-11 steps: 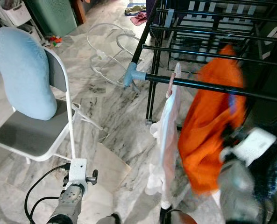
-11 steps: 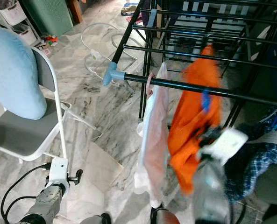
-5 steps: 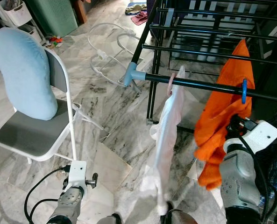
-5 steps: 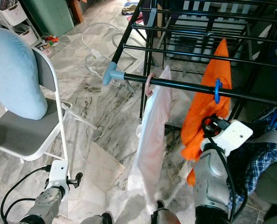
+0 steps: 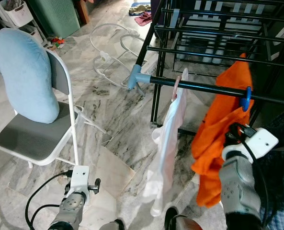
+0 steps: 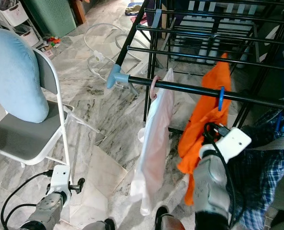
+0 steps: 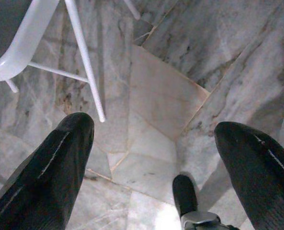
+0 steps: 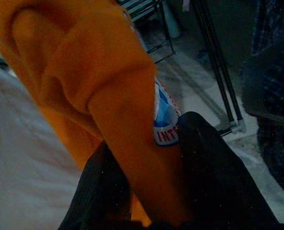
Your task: Hang hanger
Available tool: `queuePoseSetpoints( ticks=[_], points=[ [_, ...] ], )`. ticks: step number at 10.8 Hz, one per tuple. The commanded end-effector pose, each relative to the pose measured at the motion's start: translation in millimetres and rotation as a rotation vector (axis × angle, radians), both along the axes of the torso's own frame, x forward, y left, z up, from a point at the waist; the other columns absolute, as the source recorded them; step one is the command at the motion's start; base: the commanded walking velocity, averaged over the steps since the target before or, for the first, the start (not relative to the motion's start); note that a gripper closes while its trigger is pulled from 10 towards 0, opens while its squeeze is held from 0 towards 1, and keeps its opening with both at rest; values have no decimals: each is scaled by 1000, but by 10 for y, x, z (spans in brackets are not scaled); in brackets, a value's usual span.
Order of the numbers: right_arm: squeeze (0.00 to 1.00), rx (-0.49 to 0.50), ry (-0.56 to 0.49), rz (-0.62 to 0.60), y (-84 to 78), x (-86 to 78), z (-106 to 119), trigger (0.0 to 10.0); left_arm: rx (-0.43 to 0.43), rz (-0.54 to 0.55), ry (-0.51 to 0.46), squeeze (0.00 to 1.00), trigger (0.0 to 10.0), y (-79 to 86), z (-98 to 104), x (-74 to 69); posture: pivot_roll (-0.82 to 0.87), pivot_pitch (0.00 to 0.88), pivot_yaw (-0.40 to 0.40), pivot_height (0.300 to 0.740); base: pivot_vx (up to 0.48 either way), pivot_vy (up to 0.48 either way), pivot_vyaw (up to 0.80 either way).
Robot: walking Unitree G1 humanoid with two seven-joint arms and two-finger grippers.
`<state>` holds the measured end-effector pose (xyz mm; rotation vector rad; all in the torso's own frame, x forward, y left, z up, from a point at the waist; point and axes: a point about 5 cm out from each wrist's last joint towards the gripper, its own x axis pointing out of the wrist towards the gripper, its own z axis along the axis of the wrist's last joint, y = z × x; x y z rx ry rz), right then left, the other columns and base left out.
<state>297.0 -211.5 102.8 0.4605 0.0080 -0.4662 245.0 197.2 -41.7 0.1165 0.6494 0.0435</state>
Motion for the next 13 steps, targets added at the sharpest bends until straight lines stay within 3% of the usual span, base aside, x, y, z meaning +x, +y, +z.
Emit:
queuePoseSetpoints(
  ticks=[1, 4, 6, 8, 9, 12, 13],
  points=[
    [0, 40, 63, -24, -25, -25, -124, 10000, 10, 3, 34, 0, 10000, 45, -41, -58, -104, 166, 89, 740, 0, 0, 0],
    [0, 94, 49, -22, -17, 74, -60, 10000, 13, -4, 25, 0, 10000, 39, -17, -22, -103, 162, 92, 740, 0, 0, 0],
    [0, 108, 79, 55, 175, 184, -60, 10000, 15, -10, 17, 0, 10000, 30, 2, 7, -97, 159, 94, 740, 0, 0, 0],
    [0, 111, 125, 67, 245, 114, -189, 10000, 15, -6, 13, 0, 10000, 37, 9, 13, -89, 158, 94, 740, 0, 0, 0],
    [1000, 102, 152, 58, 235, 57, -263, 10000, 18, -8, 13, 0, 10000, 41, 8, 11, -91, 159, 96, 740, 0, 0, 0],
    [1000, 34, 139, 49, 198, 39, -221, 10000, 18, -17, 9, 0, 10000, 27, 14, 21, -100, 162, 102, 740, 0, 0, 0],
    [1000, -122, 101, 62, 182, 29, -98, 10000, 19, -20, 3, 0, 10000, 10, 23, 36, -104, 162, 103, 740, 0, 0, 0]
  ],
)
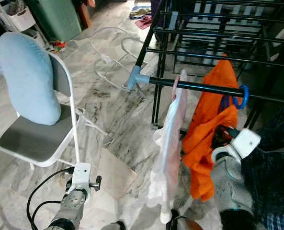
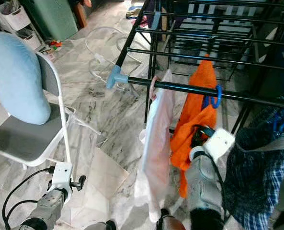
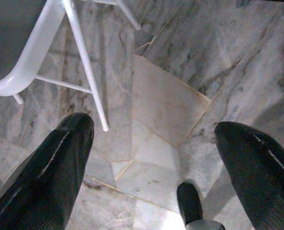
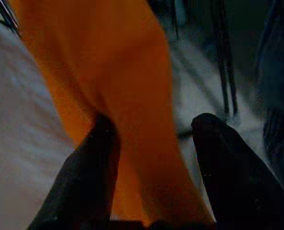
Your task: Hang hanger
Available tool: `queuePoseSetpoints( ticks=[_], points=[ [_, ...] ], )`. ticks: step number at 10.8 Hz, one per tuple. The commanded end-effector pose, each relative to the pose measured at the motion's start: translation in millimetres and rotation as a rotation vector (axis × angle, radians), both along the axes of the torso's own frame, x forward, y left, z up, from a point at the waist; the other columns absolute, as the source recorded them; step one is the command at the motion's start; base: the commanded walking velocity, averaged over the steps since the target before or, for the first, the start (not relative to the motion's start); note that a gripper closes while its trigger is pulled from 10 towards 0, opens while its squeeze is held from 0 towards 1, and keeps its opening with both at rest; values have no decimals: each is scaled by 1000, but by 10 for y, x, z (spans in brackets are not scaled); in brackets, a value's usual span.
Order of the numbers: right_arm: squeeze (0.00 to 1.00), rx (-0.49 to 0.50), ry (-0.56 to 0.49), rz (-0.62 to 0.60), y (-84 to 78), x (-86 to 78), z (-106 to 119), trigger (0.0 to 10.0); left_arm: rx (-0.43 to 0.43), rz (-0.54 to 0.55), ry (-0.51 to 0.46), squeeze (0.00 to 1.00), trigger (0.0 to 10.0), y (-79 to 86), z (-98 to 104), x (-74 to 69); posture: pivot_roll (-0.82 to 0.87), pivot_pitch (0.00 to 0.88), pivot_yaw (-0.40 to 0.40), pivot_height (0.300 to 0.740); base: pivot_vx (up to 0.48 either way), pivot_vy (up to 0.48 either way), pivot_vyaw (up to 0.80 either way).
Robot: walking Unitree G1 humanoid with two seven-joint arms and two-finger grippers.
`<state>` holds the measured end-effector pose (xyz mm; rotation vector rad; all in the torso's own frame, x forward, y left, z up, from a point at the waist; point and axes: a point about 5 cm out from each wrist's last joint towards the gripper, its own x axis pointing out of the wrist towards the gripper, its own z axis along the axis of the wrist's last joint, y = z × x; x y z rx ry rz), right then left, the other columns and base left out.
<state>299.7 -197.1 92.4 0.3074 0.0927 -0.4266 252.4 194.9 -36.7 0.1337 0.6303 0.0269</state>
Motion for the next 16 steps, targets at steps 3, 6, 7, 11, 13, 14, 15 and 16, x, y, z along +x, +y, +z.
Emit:
queuePoseSetpoints(
  ticks=[3, 6, 7, 11, 13, 14, 15, 16],
  points=[
    [1000, -171, -63, -4, -37, -132, 99, 10000, 2, -6, 3, 0, 10000, 4, -1, -2, -107, 163, 104, 740, 0, 0, 0],
    [1000, -289, -100, 1, -33, -218, 154, 10000, -33, -11, -28, 0, 10000, -67, 27, 38, -109, 172, 108, 740, 0, 0, 0],
    [1000, -303, -116, 12, -18, -212, 178, 10000, -34, -17, -30, 0, 10000, -90, 34, 51, -109, 172, 108, 740, 0, 0, 0],
    [1000, -349, -158, 32, -10, -244, 239, 10000, -43, -31, -47, 0, 10000, -177, 44, 69, -109, 174, 95, 740, -65, 0, 0],
    [1000, -354, -155, 42, -6, -243, 227, 10000, -46, -35, -62, 0, 10000, -202, 66, 95, -110, 173, 90, 740, -326, 0, 0],
    [1000, -362, -156, 50, -1, -240, 230, 10000, -41, -33, -63, 0, 10000, -204, 72, 104, -109, 171, 87, 740, -349, 0, 0],
    [1000, -365, -154, 55, -4, -233, 226, 10000, -41, -37, -72, 0, 10000, -215, 85, 118, -109, 170, 86, 740, -337, 0, 0],
    [1000, -366, -155, 58, 0, -230, 227, 10000, -41, -39, -75, 0, 10000, -219, 89, 122, -109, 170, 86, 740, -322, 0, 0]
  ],
)
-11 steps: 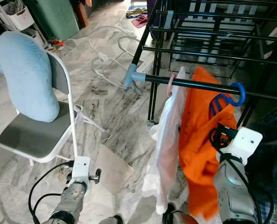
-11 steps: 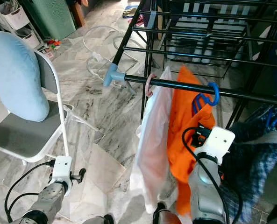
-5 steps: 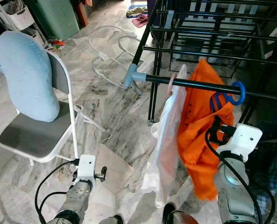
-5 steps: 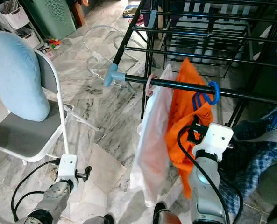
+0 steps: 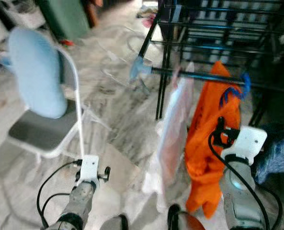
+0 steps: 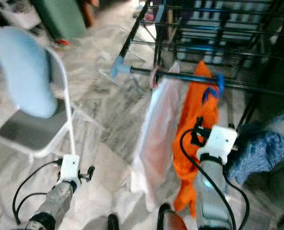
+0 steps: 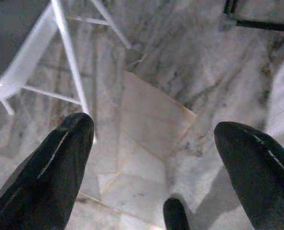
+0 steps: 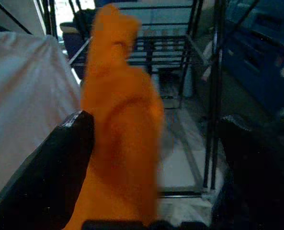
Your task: Hang hanger
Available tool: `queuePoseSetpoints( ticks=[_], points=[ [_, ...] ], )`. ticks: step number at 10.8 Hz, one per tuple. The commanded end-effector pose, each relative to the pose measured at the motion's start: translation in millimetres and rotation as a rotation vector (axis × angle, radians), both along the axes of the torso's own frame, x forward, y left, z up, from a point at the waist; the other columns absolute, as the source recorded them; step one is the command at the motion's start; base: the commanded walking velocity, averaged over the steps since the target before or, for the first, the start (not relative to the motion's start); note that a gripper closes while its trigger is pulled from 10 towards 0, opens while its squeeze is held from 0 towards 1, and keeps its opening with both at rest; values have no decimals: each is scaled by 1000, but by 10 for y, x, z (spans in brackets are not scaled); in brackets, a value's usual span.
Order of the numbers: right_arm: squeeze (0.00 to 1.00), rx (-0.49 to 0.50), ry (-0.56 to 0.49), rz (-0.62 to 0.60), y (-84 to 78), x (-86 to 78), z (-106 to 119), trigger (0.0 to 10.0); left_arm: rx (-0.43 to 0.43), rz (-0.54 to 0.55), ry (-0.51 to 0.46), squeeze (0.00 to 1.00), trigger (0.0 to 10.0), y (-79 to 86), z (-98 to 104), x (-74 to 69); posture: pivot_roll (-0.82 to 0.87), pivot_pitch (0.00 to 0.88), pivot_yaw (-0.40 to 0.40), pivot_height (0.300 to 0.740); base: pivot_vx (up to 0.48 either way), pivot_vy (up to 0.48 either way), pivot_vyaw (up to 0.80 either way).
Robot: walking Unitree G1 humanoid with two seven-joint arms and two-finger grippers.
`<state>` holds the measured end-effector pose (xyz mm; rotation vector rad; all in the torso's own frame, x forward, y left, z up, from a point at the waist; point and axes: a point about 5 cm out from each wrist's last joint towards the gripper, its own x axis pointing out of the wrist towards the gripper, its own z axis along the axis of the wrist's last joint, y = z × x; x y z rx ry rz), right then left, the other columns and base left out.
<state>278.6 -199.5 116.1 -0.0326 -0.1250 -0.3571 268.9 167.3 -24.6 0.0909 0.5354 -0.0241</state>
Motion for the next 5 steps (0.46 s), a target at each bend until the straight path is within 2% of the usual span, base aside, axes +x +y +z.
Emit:
queuePoseSetpoints(
  ticks=[1, 5],
  points=[
    [1000, 3, -6, 7, 19, -6, 0, 10000, 14, 1, 11, 0, 10000, 43, -24, -34, -107, 167, 78, 740, -296, 0, 0],
    [1000, -29, -12, 21, 6, -6, 18, 10000, 14, 3, 17, 0, 10000, 29, -34, -43, -115, 163, 72, 740, -297, 0, 0]
  ],
)
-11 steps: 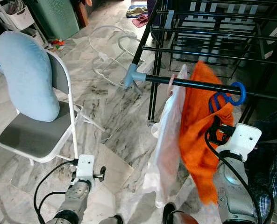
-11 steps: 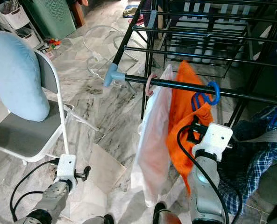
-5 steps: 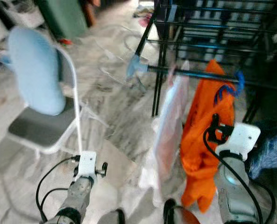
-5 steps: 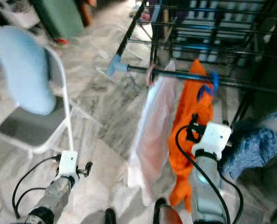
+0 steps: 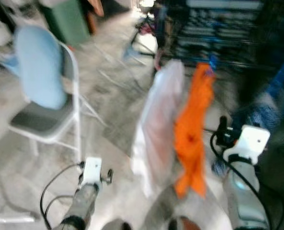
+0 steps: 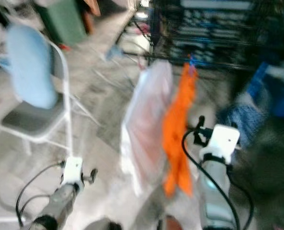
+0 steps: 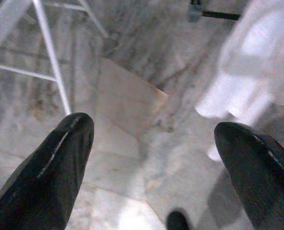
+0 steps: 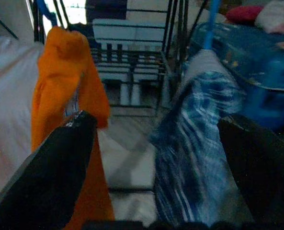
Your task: Hang hanger
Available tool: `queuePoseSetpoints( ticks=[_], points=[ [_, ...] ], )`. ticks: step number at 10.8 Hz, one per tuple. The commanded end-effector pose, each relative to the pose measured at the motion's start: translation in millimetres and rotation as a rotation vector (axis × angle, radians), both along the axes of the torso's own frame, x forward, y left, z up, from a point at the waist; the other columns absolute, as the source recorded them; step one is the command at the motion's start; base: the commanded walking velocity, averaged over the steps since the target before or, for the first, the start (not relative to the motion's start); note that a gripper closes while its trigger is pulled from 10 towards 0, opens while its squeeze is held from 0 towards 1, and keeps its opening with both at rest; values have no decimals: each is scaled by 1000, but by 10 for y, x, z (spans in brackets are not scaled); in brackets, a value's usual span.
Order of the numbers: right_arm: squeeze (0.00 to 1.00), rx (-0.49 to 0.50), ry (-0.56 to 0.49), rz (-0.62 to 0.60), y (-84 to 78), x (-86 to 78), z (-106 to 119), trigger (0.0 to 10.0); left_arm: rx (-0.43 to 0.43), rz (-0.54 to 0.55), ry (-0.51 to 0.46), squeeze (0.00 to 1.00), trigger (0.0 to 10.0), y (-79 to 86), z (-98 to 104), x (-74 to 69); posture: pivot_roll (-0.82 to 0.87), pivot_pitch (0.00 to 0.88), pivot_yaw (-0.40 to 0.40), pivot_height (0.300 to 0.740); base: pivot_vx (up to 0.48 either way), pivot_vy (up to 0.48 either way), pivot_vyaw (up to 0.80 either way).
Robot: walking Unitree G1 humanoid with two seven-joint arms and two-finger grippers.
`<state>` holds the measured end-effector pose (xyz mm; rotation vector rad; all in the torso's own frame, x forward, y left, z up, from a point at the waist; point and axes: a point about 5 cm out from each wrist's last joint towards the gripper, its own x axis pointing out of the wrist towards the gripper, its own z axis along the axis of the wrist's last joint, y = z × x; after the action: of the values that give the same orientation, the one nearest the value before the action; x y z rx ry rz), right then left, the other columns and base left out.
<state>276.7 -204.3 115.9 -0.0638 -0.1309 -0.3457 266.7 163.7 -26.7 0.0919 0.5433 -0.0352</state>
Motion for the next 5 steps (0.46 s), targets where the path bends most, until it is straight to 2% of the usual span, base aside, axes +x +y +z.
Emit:
queuePoseSetpoints(
  ticks=[1, 3, 5],
  points=[
    [1000, -2, -15, 26, 67, 9, 20, 10000, 17, 13, 19, 0, 10000, 72, -28, -36, -117, 164, 71, 740, -292, 0, 0],
    [1000, -13, -15, 59, 99, -21, -19, 10000, 20, 13, 26, 0, 10000, 77, -36, -43, -119, 166, 71, 740, -268, 0, 0],
    [1000, -47, 38, 100, 104, -119, -169, 10000, 32, 2, 29, 0, 10000, 87, -38, -44, -128, 169, 75, 740, 0, 0, 0]
  ],
)
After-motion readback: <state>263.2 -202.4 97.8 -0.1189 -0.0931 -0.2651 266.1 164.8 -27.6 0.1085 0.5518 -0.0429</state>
